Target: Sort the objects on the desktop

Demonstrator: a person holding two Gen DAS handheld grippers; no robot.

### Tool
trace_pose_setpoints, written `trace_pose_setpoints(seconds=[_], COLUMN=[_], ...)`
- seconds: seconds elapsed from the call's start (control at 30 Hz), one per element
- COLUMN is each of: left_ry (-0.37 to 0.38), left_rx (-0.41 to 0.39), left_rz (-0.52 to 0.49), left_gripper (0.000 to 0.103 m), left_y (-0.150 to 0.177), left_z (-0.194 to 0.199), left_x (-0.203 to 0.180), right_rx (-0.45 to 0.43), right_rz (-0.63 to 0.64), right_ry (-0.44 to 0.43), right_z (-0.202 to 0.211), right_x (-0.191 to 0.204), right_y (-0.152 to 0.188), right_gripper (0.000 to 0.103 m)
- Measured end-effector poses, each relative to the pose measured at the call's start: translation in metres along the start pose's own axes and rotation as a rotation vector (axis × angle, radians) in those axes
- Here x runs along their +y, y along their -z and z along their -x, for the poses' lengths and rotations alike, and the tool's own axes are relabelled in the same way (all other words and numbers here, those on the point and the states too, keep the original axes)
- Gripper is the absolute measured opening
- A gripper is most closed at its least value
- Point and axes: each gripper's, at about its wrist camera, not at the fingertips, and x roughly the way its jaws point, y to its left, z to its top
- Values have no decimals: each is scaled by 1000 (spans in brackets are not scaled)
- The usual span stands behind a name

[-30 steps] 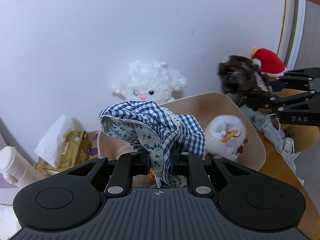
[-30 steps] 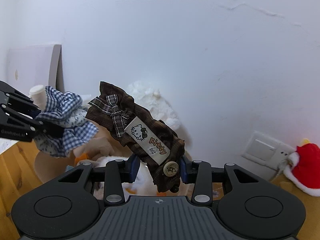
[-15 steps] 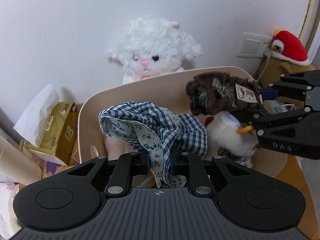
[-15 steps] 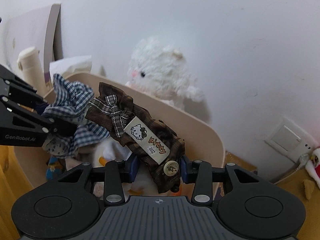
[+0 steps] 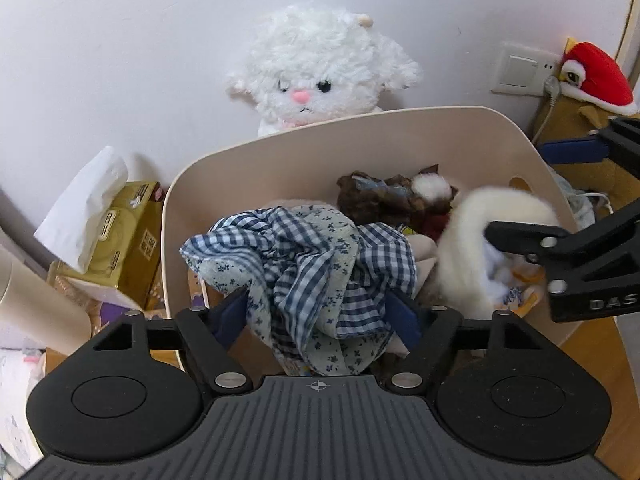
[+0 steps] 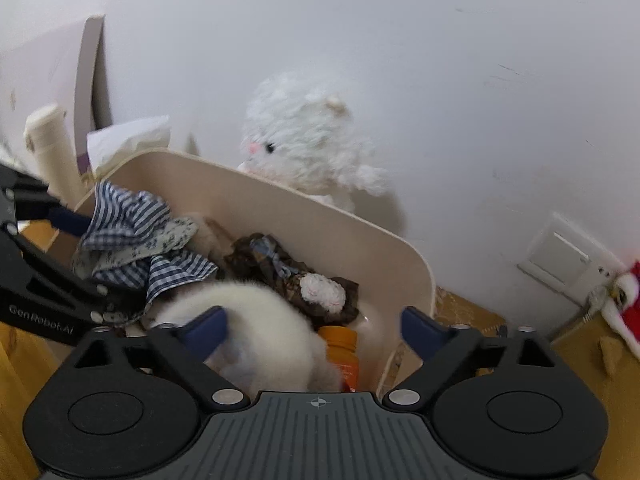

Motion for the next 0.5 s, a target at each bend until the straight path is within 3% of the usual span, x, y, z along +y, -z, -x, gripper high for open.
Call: trace_pose_setpoints(seconds=[0.5], left_ry=[-21], left_rx=[-23], left_rz=[21], left_gripper=[80], left_y=[10], left_z=[33], left_x=[-12], right_rx=[5], right_rz=[-120], right_ry=[13], right_z=[41], right_x=[-5], right_y=[12], right_gripper=[103])
